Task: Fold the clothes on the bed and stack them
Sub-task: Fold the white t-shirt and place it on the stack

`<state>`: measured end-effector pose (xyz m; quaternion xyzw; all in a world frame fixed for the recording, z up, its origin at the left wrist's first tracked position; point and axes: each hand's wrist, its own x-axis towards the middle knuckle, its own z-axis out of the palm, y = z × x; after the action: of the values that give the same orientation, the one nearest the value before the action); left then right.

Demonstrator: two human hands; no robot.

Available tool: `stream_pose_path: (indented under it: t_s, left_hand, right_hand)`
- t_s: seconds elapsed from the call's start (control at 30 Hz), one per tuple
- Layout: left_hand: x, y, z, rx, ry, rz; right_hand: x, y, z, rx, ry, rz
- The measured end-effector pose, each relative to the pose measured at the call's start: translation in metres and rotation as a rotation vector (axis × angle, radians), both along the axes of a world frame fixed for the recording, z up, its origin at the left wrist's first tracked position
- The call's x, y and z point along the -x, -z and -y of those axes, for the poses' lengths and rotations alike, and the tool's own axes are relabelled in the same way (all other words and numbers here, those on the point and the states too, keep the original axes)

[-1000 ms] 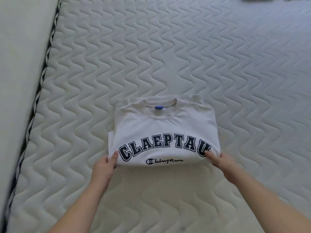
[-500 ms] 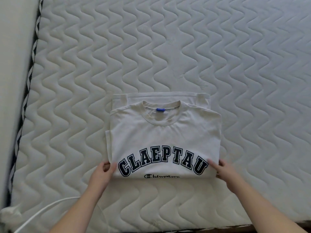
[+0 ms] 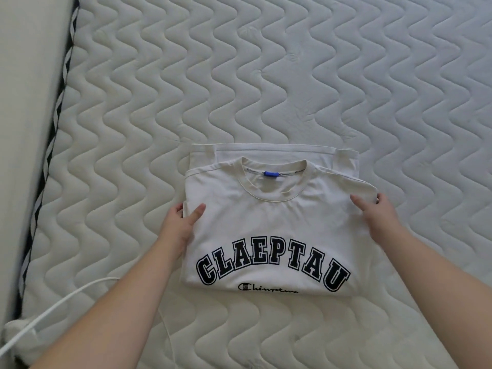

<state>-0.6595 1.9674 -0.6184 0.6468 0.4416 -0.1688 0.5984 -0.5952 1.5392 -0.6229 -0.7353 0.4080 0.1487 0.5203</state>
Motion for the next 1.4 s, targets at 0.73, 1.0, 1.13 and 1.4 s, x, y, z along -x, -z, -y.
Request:
stream_pose_path:
  t_s: [0.73, 1.0, 1.13, 1.4]
  left_hand:
    - [-0.097, 0.009, -0.008, -0.713, 0.454, 0.309]
    - [-0.188, 0.016, -0.004, -0.912, 1.080, 0.188]
    - [-0.205, 0.003, -0.011, -0.741, 1.197, 0.159]
    - [-0.197, -0.015, -0.022, -0.761, 1.323, 0.482]
  right_hand:
    - [-0.099, -0.002, 0.005, 0.440, -0.568, 0.241]
    - [-0.142, 0.001, 0.003, 0.742, -1.119, 0.109]
    - [-0.142, -0.003, 0.005, 0.814, -1.228, 0.278]
    - [-0.144, -0.013, -0.011, 0.649, -1.242, 0.448]
